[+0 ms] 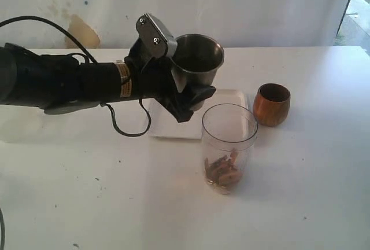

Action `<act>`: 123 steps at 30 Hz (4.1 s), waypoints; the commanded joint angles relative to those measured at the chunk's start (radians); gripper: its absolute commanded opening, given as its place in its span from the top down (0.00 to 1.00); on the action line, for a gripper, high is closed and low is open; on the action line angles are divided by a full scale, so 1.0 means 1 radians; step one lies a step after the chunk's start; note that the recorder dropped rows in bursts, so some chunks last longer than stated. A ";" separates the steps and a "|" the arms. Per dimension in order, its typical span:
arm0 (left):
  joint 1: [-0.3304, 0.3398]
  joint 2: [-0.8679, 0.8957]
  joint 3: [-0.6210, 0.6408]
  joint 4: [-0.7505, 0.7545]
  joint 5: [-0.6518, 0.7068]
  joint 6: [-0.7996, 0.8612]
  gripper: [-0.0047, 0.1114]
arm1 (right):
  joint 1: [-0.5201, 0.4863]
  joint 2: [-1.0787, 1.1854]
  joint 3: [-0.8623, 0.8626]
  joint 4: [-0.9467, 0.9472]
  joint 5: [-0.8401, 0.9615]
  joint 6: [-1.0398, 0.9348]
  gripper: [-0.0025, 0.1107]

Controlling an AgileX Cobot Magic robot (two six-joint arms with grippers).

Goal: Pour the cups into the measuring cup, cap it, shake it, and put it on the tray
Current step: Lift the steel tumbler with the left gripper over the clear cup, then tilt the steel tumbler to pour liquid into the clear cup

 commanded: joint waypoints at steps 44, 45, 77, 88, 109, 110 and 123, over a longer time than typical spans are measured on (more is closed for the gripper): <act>-0.033 0.038 -0.113 -0.016 -0.089 0.420 0.96 | -0.005 -0.005 0.007 0.000 -0.001 0.010 0.98; -0.033 0.038 -0.113 -0.016 -0.089 0.440 0.96 | -0.005 -0.005 0.007 0.000 -0.001 0.010 0.98; -0.033 0.034 -0.113 0.031 -0.143 0.842 0.96 | -0.005 -0.005 0.007 0.000 -0.001 0.010 0.98; -0.033 0.034 -0.113 0.031 -0.143 0.899 0.96 | -0.005 -0.005 0.007 0.000 -0.001 0.010 0.98; -0.033 0.018 -0.113 0.027 -0.128 0.957 0.96 | -0.005 -0.005 0.007 0.000 -0.001 0.010 0.98; -0.033 0.018 -0.113 0.027 -0.128 0.957 0.96 | -0.005 -0.005 0.007 0.000 -0.001 0.010 0.98; -0.033 0.018 -0.113 0.027 -0.126 0.971 0.96 | -0.005 -0.005 0.007 0.000 -0.001 0.010 0.98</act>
